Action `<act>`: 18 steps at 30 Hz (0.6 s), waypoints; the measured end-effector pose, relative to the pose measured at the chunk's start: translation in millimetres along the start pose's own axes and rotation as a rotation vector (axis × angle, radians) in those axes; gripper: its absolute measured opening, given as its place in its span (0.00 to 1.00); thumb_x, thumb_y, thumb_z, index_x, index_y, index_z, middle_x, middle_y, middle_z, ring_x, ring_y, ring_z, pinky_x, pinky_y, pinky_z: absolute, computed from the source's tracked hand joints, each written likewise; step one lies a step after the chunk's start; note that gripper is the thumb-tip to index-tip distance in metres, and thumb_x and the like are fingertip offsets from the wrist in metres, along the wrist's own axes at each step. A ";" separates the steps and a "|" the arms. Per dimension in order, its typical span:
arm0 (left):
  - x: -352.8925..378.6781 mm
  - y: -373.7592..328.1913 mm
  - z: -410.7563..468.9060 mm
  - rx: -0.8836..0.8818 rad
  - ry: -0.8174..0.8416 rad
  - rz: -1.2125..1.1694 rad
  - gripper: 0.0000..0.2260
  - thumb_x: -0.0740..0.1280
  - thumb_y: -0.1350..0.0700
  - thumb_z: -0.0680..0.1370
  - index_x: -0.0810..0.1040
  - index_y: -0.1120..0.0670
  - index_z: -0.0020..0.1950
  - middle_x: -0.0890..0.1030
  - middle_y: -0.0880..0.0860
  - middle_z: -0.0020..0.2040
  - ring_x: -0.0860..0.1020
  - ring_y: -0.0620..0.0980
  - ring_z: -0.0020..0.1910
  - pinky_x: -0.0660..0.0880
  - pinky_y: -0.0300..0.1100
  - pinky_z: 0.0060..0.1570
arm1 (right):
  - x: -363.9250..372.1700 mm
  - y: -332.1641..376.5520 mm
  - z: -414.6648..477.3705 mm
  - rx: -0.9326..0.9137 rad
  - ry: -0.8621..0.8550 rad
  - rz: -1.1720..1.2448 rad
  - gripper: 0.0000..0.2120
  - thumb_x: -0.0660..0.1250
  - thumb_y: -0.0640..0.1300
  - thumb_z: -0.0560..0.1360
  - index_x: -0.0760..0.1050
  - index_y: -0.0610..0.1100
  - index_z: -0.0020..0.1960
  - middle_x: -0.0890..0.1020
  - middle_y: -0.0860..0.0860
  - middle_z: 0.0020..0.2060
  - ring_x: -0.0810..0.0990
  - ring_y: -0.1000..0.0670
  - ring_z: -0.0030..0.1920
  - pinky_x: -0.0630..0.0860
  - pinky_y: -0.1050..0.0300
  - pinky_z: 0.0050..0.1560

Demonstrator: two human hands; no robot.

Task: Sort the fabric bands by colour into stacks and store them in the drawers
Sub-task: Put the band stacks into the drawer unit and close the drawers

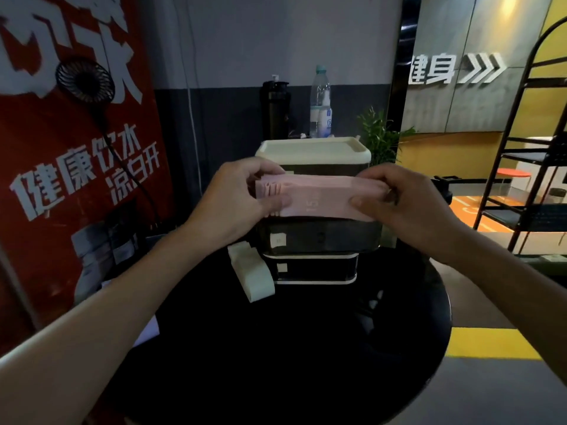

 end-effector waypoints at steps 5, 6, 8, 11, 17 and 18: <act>25.4 26.6 32.6 -0.029 0.048 0.116 0.15 0.80 0.55 0.68 0.81 0.48 0.51 0.80 0.44 0.43 0.78 0.40 0.40 0.72 0.32 0.41 | 12.0 -48.3 33.9 0.194 0.025 -0.039 0.07 0.75 0.45 0.69 0.79 0.51 0.45 0.82 0.53 0.41 0.81 0.51 0.43 0.78 0.55 0.43; 30.4 33.1 34.7 -0.042 0.056 0.134 0.15 0.80 0.55 0.67 0.82 0.49 0.51 0.80 0.44 0.42 0.78 0.41 0.40 0.72 0.32 0.41 | 16.4 -56.0 36.8 0.223 0.043 -0.051 0.07 0.75 0.46 0.68 0.79 0.51 0.44 0.82 0.52 0.39 0.81 0.50 0.42 0.78 0.53 0.42; 38.4 42.5 37.7 -0.043 0.069 0.194 0.15 0.80 0.54 0.67 0.82 0.49 0.51 0.80 0.42 0.43 0.78 0.41 0.43 0.71 0.32 0.40 | 22.7 -68.3 39.9 0.265 0.052 -0.086 0.07 0.76 0.49 0.65 0.79 0.52 0.41 0.82 0.53 0.37 0.81 0.50 0.42 0.77 0.52 0.44; 47.2 48.4 42.2 -0.047 0.108 0.279 0.12 0.78 0.54 0.67 0.81 0.48 0.47 0.80 0.43 0.43 0.78 0.41 0.44 0.77 0.42 0.44 | 25.3 -79.3 41.9 0.317 0.034 -0.178 0.06 0.75 0.51 0.64 0.80 0.53 0.38 0.82 0.57 0.36 0.79 0.52 0.45 0.74 0.48 0.54; 69.9 60.9 49.8 -0.070 0.278 0.376 0.11 0.78 0.52 0.68 0.81 0.49 0.48 0.81 0.45 0.44 0.79 0.47 0.48 0.79 0.52 0.52 | 41.6 -98.1 38.2 0.446 0.171 -0.273 0.08 0.71 0.62 0.59 0.79 0.60 0.34 0.82 0.57 0.44 0.74 0.48 0.59 0.66 0.40 0.65; 72.9 63.0 50.2 -0.071 0.303 0.381 0.12 0.78 0.51 0.69 0.81 0.48 0.49 0.81 0.45 0.45 0.79 0.47 0.49 0.78 0.52 0.54 | 44.5 -100.8 36.6 0.472 0.199 -0.248 0.11 0.69 0.65 0.54 0.79 0.64 0.35 0.82 0.57 0.45 0.74 0.47 0.60 0.66 0.40 0.65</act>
Point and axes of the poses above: each hand's wrist, its own z-axis towards the middle knuckle, its own x-axis out of the palm, y = z × x, the point moved 10 cm from there along z, towards the middle knuckle
